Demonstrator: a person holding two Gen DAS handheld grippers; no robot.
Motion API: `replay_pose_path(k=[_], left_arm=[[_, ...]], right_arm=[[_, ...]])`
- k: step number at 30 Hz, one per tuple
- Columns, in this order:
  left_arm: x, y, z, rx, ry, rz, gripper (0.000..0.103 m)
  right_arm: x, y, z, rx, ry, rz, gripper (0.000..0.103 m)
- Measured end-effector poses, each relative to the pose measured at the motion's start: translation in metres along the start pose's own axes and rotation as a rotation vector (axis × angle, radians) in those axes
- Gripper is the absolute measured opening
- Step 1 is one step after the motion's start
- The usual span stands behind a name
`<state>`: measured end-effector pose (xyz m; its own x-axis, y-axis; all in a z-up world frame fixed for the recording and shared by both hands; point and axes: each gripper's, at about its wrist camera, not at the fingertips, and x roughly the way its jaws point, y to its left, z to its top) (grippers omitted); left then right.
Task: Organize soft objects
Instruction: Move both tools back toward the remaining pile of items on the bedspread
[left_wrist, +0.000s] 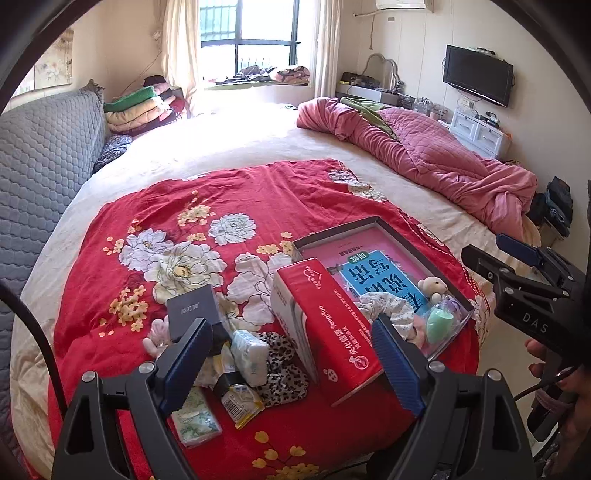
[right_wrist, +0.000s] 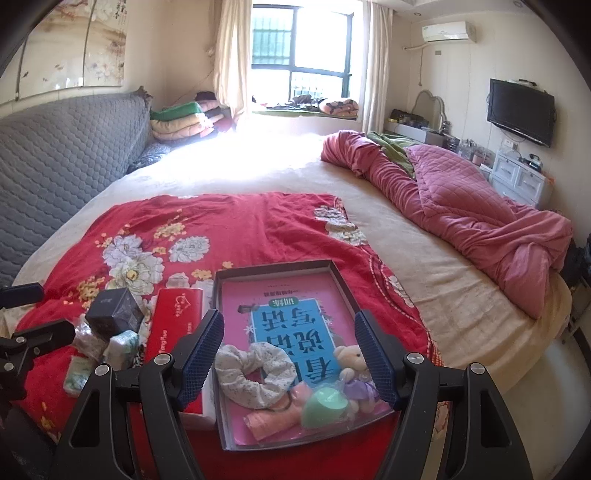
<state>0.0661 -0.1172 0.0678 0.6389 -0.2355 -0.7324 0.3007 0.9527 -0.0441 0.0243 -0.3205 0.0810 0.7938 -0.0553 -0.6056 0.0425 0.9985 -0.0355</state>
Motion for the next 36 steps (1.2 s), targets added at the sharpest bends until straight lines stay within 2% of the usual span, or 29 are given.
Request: replay_pose_path(k=[8, 18, 28, 36], left_arm=[[-0.029, 0.039, -0.005, -0.045, -0.026, 0.088, 0.087], [-0.053, 0.071, -0.019, -0.078, -0.042, 0.177, 0.087], [-0.071, 0.094, -0.026, -0.131, -0.057, 0.192, 0.087], [-0.083, 0.123, -0.042, -0.181, -0.048, 0.246, 0.087]], right_arm=[[-0.022, 0.04, 0.019, -0.037, -0.044, 0.091, 0.074], [-0.046, 0.095, 0.03, -0.124, -0.079, 0.184, 0.074], [-0.062, 0.127, 0.033, -0.184, -0.092, 0.244, 0.075], [-0.059, 0.149, 0.028, -0.228, -0.077, 0.28, 0.075]])
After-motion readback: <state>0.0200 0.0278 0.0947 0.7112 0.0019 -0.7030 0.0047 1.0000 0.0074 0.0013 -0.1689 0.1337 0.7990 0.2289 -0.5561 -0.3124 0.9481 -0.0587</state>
